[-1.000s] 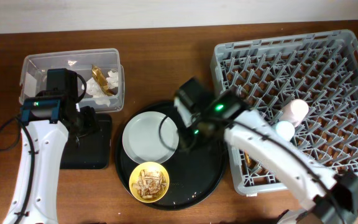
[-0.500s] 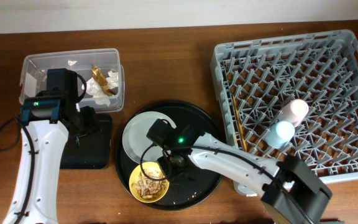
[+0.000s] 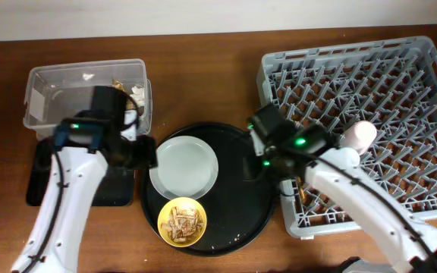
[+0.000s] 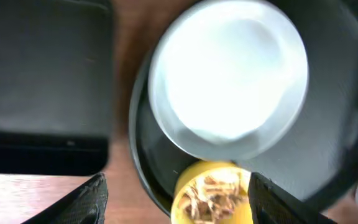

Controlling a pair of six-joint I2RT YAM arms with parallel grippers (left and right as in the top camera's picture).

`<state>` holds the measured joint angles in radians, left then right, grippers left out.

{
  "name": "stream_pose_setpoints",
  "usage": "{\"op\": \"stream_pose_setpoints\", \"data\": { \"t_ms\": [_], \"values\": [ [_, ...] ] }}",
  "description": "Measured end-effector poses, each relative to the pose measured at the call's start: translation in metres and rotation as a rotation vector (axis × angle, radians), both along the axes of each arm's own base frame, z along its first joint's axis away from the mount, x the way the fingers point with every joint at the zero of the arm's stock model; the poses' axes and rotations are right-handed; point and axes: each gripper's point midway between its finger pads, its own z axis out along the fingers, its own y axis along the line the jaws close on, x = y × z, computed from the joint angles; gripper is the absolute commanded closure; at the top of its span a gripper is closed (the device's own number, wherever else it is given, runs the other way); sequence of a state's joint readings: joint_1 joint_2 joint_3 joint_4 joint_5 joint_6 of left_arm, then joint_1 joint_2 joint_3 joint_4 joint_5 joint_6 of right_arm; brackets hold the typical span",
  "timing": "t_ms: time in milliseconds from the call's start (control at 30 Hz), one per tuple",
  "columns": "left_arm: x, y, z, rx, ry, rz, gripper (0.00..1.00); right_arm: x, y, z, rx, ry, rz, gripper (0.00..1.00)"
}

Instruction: Sort waste into correct bins and load items into the dishwasher rack

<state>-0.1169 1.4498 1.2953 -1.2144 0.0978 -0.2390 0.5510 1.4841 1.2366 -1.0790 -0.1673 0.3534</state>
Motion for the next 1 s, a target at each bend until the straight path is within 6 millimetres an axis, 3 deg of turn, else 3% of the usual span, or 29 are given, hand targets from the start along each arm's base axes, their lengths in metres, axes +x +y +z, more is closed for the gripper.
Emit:
{"op": "stream_pose_setpoints", "data": {
  "t_ms": [100,133,233,333,467,567,733,900,1000],
  "values": [
    [-0.023,-0.039,-0.017,-0.016,0.065,-0.11,0.28,0.005,-0.052,0.007,-0.046,0.023,-0.096,0.32],
    [-0.034,-0.051,-0.026,-0.017,0.096,-0.132,0.28,0.008,-0.073,0.007,-0.063,0.034,-0.145,0.33],
    [-0.056,-0.083,-0.045,-0.019,0.132,-0.19,0.29,0.011,-0.11,0.006,-0.091,0.057,-0.219,0.3],
    [-0.073,-0.112,-0.064,-0.033,0.131,-0.208,0.3,0.011,-0.125,0.005,-0.099,0.071,-0.241,0.3],
    [-0.098,-0.147,-0.086,-0.065,0.133,-0.201,0.35,0.009,-0.128,0.005,-0.104,0.074,-0.222,0.3],
    [-0.109,-0.155,-0.099,-0.053,0.166,-0.181,0.36,0.008,-0.128,0.005,-0.106,0.078,-0.217,0.3],
    [-0.114,-0.146,-0.13,0.042,0.251,-0.139,0.57,0.006,-0.128,0.004,-0.109,0.086,-0.214,0.3],
    [-0.106,-0.135,-0.132,0.106,0.212,-0.122,0.71,0.006,-0.128,0.004,-0.11,0.084,-0.202,0.3],
    [-0.104,-0.133,-0.132,0.123,0.197,-0.12,0.75,0.006,-0.128,0.004,-0.11,0.083,-0.201,0.3]
  ]
}}
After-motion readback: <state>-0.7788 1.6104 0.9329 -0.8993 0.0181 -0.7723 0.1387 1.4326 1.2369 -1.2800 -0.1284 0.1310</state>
